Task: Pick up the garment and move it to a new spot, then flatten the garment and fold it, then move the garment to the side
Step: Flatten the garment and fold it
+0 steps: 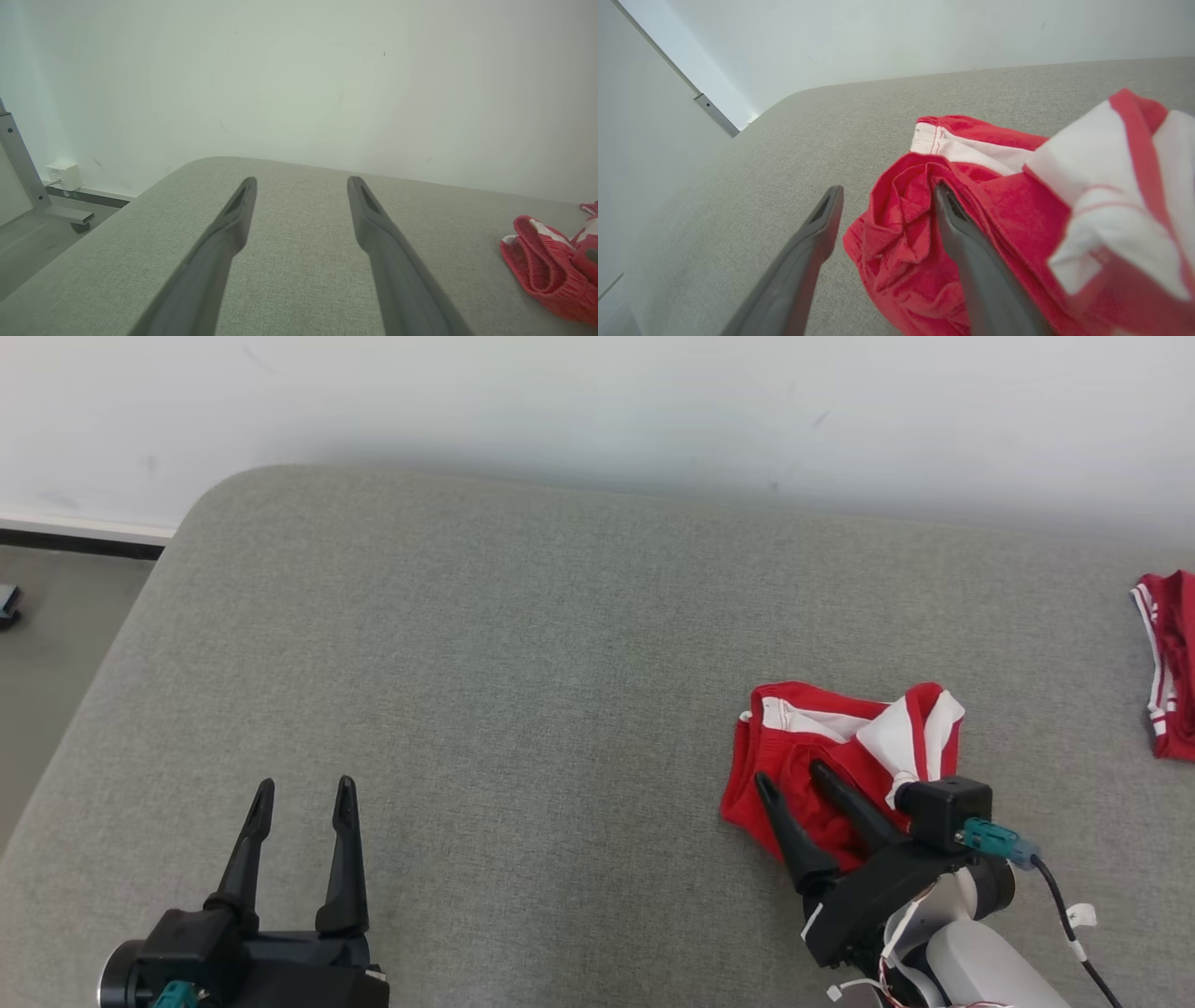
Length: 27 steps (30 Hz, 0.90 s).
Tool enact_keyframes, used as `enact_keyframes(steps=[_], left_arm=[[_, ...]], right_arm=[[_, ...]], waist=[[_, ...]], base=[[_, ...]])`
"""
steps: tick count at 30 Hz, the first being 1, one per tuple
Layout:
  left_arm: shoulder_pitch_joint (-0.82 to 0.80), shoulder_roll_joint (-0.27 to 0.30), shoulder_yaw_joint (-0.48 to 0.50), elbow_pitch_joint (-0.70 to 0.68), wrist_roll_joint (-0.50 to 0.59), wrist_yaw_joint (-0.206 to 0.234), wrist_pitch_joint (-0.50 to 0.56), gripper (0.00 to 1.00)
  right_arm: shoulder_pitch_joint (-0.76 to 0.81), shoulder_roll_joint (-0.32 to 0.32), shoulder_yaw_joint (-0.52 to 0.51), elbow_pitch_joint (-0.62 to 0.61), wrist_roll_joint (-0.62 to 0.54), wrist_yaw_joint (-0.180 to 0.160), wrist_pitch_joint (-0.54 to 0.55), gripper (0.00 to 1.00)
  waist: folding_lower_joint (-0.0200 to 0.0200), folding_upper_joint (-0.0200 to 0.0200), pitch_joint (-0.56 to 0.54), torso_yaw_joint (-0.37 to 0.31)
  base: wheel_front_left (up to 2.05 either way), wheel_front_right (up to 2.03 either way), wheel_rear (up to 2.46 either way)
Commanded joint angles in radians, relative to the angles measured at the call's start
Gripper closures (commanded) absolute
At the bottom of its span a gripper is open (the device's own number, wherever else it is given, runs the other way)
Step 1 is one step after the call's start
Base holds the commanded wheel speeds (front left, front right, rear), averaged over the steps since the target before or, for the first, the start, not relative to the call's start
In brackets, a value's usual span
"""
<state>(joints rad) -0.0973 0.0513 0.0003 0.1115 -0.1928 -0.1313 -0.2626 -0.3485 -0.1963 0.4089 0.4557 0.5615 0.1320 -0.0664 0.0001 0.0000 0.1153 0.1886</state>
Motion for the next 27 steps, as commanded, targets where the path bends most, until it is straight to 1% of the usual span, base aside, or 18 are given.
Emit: enact_keyframes(steps=[1, 7, 11, 15, 18, 21, 24, 27], left_arm=[[0.009, -0.001, 0.004, 0.001, -0.002, 0.002, -0.003, 0.0], [0.016, -0.001, 0.012, -0.006, 0.001, 0.002, -0.003, 0.0], [0.025, -0.001, 0.015, -0.012, 0.005, 0.002, -0.003, 0.0], [0.035, -0.001, 0.024, -0.019, 0.007, 0.002, -0.003, 0.0], [0.038, -0.001, 0.033, -0.023, 0.009, 0.002, -0.003, 0.0], [0.042, -0.001, 0.041, -0.024, 0.015, 0.002, -0.003, 0.0], [0.044, -0.001, 0.047, -0.025, 0.018, 0.002, -0.003, 0.0], [0.042, -0.001, 0.051, -0.02, 0.021, 0.002, -0.003, 0.0]], right_arm=[[-0.004, -0.012, 0.004, -0.013, 0.007, -0.003, -0.017, 0.0], [0.004, -0.045, -0.005, -0.078, 0.016, -0.003, -0.051, 0.0], [0.028, -0.072, -0.042, -0.139, 0.013, -0.003, -0.065, 0.0], [0.076, -0.086, -0.133, -0.196, -0.001, -0.003, -0.093, 0.0], [0.121, -0.084, -0.218, -0.214, -0.002, -0.003, -0.107, 0.0], [0.16, -0.092, -0.29, -0.221, -0.034, -0.003, -0.115, 0.0], [0.198, -0.075, -0.349, -0.214, -0.049, -0.003, -0.12, 0.0], [0.216, -0.06, -0.379, -0.205, -0.054, -0.003, -0.114, 0.0]], waist=[[-0.0001, 0.0, -0.008, -0.011], [-0.0001, 0.0, -0.018, -0.035], [-0.0001, 0.0, -0.023, -0.05], [-0.0001, 0.0, -0.027, -0.06], [-0.0001, 0.0, -0.029, -0.067], [-0.0001, 0.0, -0.029, -0.074], [-0.0001, 0.0, -0.029, -0.081], [-0.0001, 0.0, -0.03, -0.086]], base=[[0.0, 0.0, 0.0], [0.0, 0.0, 0.0], [0.0, 0.0, 0.0], [0.0, 0.0, 0.0], [0.0, 0.0, 0.0], [0.0, 0.0, 0.0], [0.0, 0.0, 0.0], [0.0, 0.0, 0.0]])
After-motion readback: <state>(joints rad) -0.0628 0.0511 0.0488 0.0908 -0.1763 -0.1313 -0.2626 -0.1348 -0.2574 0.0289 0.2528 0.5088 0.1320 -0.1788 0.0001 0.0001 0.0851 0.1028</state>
